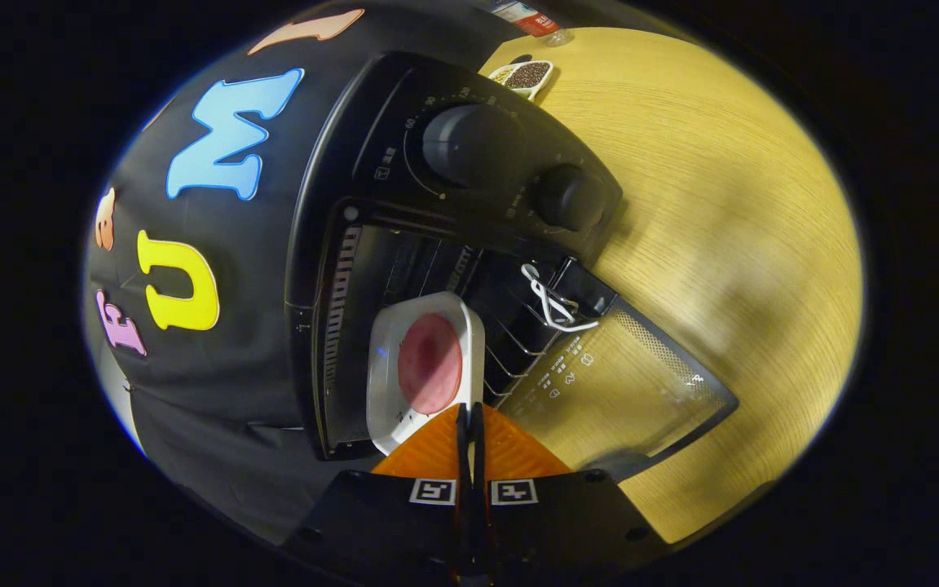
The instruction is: Open the toaster oven, put the food inside, and close the toaster oven door.
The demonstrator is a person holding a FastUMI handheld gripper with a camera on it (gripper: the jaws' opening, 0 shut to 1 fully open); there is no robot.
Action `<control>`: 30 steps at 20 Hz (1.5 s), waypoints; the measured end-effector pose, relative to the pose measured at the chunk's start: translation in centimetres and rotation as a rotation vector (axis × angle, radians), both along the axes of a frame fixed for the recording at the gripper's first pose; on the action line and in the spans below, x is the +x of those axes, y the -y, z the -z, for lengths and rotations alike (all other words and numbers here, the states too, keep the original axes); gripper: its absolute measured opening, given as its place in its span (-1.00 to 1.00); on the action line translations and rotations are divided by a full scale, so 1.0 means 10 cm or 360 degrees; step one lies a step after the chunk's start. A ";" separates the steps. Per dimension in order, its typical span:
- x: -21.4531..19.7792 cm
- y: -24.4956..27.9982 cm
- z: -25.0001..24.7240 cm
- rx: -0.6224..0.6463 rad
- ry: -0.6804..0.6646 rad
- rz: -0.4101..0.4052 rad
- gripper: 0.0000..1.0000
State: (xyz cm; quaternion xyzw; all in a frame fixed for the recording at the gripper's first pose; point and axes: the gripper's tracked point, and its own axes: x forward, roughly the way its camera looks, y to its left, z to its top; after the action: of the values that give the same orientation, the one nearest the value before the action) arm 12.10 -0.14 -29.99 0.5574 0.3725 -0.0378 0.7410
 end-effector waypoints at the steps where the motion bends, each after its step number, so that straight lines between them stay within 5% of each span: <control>1: 0.06 0.00 0.00 -0.0010 0.0022 0.0030 -0.96; 14: 0.56 -0.10 0.09 -0.0046 0.0132 0.0380 -0.94; 20: 0.56 -0.15 0.01 -0.0007 0.0185 0.0363 -0.77; 25: 0.44 -0.16 -0.14 0.0025 0.0242 0.0317 -0.23; 27: 0.34 -0.20 -0.18 0.0058 0.0239 0.0279 0.43; 30: 0.12 -0.29 -0.18 0.0076 0.0228 0.0230 0.79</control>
State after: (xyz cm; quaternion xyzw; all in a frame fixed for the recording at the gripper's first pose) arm 13.28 2.79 -28.22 0.6016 0.2781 -0.0425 0.7477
